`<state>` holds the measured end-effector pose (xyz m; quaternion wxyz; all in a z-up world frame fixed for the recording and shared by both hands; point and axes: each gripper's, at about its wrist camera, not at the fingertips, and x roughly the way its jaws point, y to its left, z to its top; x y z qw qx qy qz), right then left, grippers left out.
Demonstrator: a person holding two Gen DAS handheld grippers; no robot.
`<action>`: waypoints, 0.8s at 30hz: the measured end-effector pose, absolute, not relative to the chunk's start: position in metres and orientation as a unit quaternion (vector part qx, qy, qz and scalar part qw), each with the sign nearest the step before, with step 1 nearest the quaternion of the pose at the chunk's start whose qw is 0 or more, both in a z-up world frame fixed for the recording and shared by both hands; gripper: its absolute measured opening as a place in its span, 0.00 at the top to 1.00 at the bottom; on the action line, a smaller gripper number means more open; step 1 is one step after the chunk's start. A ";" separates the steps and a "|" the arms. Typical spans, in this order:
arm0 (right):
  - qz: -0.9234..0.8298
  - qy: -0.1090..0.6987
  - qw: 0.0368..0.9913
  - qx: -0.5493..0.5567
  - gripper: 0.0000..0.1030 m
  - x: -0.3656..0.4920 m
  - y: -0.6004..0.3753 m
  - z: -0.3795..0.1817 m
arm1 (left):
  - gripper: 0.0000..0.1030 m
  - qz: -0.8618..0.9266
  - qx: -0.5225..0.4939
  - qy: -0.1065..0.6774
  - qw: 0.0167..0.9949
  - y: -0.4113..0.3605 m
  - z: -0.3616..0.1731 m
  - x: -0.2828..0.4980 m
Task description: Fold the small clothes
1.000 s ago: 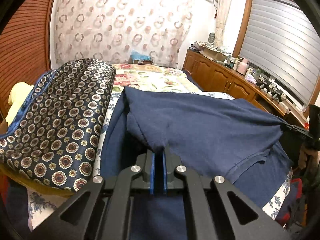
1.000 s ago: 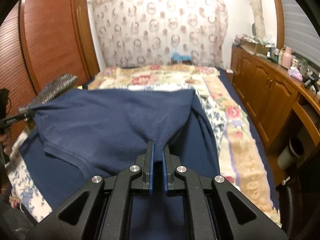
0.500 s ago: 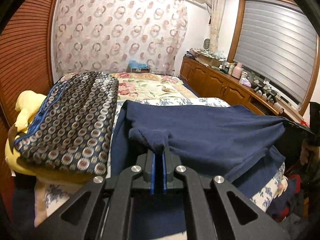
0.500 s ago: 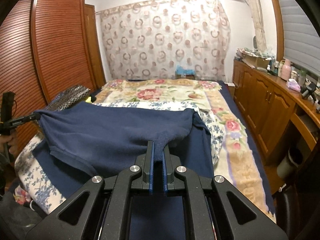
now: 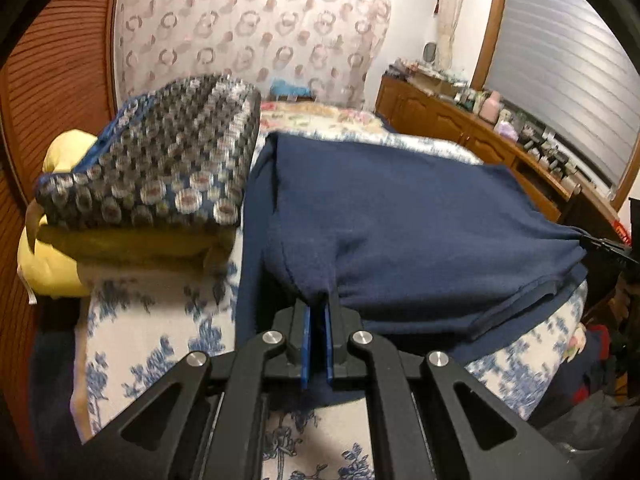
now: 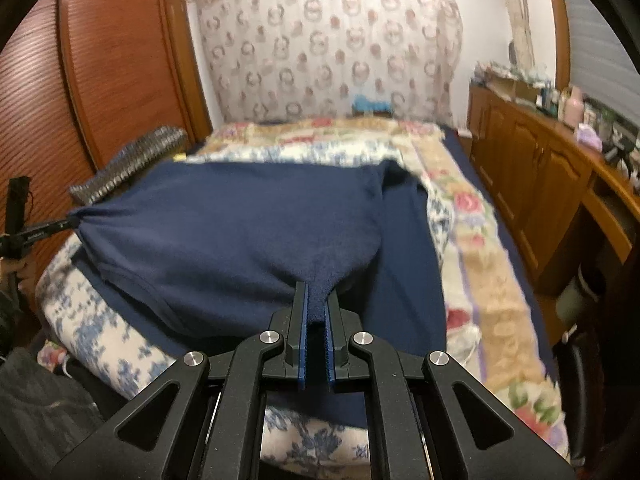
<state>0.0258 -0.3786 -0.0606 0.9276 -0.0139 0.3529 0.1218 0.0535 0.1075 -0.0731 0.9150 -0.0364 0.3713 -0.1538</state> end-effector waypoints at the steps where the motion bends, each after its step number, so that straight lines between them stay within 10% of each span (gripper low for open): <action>1: 0.121 0.358 0.926 -0.014 0.96 0.026 -0.379 -0.065 | 0.97 -0.152 -0.035 0.374 0.914 0.107 -0.076 0.053; 10: 0.089 0.367 0.925 -0.037 0.75 0.034 -0.381 -0.067 | 0.90 -0.151 -0.034 0.403 0.902 0.099 -0.095 0.044; 16: 0.087 0.335 0.937 -0.045 0.50 0.040 -0.372 -0.047 | 0.70 -0.137 -0.029 0.405 0.904 0.104 -0.097 0.036; 24: 0.125 0.343 0.929 -0.063 0.45 0.055 -0.332 -0.060 | 0.44 -0.124 -0.011 0.396 0.910 0.105 -0.086 0.033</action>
